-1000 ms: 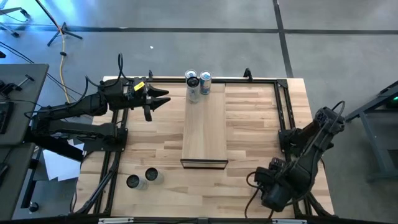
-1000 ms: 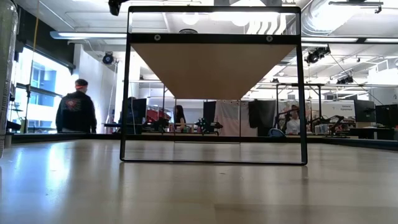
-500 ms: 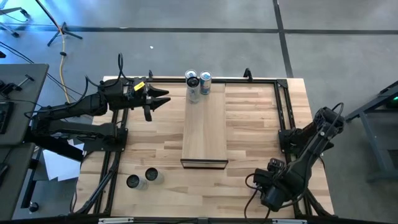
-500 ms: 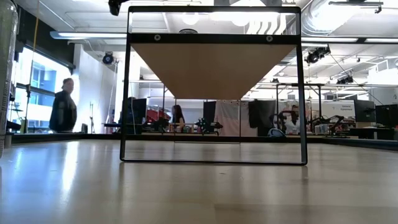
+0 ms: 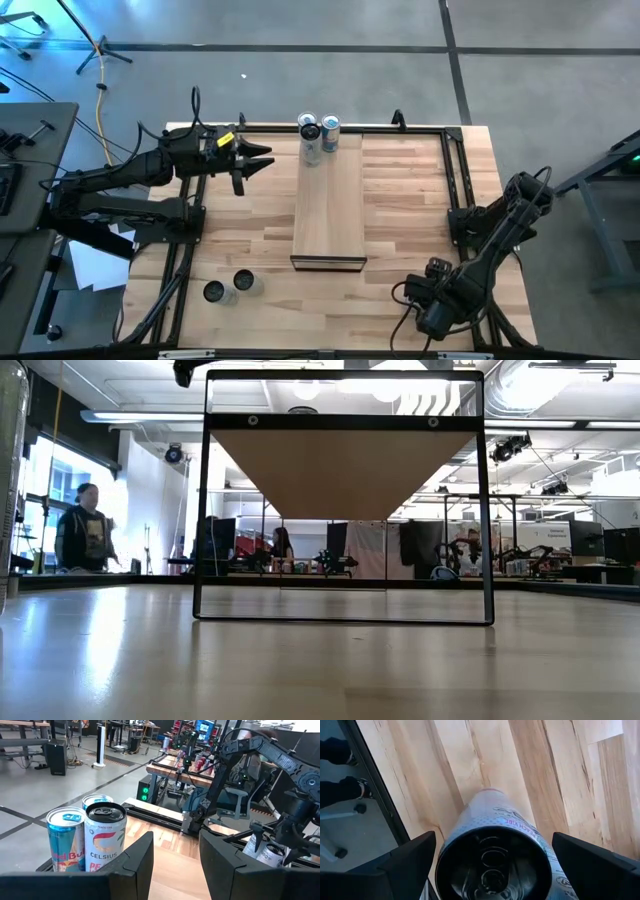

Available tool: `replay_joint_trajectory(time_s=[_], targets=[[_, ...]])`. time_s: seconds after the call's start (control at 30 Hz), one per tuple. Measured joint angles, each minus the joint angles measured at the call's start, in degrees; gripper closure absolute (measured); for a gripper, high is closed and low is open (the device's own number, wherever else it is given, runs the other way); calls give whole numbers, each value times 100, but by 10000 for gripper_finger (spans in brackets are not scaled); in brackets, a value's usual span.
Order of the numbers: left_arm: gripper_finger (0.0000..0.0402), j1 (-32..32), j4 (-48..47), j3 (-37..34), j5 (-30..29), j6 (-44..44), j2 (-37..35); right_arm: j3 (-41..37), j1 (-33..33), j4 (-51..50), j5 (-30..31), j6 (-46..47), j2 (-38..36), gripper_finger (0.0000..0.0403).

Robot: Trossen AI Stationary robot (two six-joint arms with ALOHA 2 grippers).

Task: Place canned beverage on shelf
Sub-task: Put the white pink soda can aligned with the other white pink soda can

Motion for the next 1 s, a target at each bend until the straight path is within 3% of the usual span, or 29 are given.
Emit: replay_joint_trajectory(time_s=[0.37, 0.5, 0.7, 1.0], targets=[[270, 0, -3, 0, 0, 0, 0, 0, 0, 4, 0, -59, 4, 22], [270, 0, -3, 0, 0, 0, 0, 0, -11, 42, -23, -59, 4, 57], [270, 2, -2, 0, 0, 0, 0, 5, -15, 178, -139, -59, 4, 154], [270, 1, -3, 0, -2, 325, 0, 426, -156, 151, -178, -349, 17, 161]])
